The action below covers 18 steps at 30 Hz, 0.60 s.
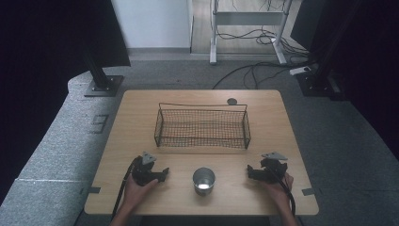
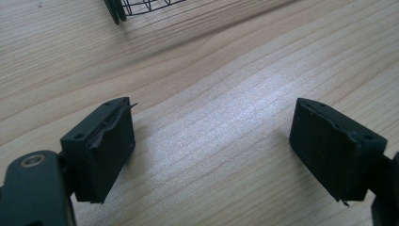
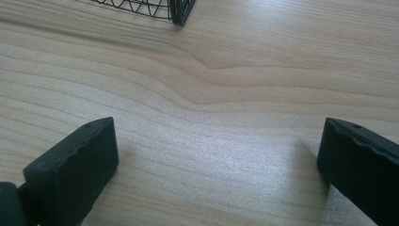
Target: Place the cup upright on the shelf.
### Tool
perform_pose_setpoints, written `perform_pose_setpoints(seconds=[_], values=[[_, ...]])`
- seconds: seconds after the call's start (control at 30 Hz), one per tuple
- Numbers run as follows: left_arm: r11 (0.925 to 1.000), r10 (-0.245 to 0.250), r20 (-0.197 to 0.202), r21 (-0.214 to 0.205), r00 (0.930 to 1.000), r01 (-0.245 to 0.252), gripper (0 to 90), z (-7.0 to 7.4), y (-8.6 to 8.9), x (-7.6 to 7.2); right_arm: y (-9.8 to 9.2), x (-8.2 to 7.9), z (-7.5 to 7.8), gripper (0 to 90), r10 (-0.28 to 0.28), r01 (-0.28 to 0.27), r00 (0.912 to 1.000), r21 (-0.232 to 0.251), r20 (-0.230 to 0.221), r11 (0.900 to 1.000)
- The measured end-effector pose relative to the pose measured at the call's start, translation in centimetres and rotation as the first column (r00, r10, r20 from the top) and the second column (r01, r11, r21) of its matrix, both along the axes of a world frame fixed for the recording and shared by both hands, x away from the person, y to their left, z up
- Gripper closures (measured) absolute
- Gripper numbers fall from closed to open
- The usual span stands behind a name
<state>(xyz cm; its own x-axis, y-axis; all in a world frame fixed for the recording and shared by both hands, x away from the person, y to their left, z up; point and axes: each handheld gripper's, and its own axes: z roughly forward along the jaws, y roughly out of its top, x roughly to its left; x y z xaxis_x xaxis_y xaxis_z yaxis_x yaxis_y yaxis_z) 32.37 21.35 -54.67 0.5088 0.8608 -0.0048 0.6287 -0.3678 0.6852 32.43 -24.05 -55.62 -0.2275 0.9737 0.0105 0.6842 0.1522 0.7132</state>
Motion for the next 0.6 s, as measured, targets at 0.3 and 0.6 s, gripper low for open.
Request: perform_pose_setpoints(seconds=[0.3, 0.6], values=[[1.0, 0.0, 0.001, 0.0, 1.0, 0.0, 14.7, 0.0, 0.0, -0.02, 0.17, 0.13, 0.11, 0.3, -0.006, 0.006, 0.9999, 0.001, -0.009, 1.0], [1.0, 0.0, 0.001, 0.0, 1.0, 0.0, 14.7, 0.0, 0.0, -0.02, -0.03, -0.27, 0.08, 4.4, 0.016, -0.016, 0.9998, 0.009, 0.013, 0.9998]])
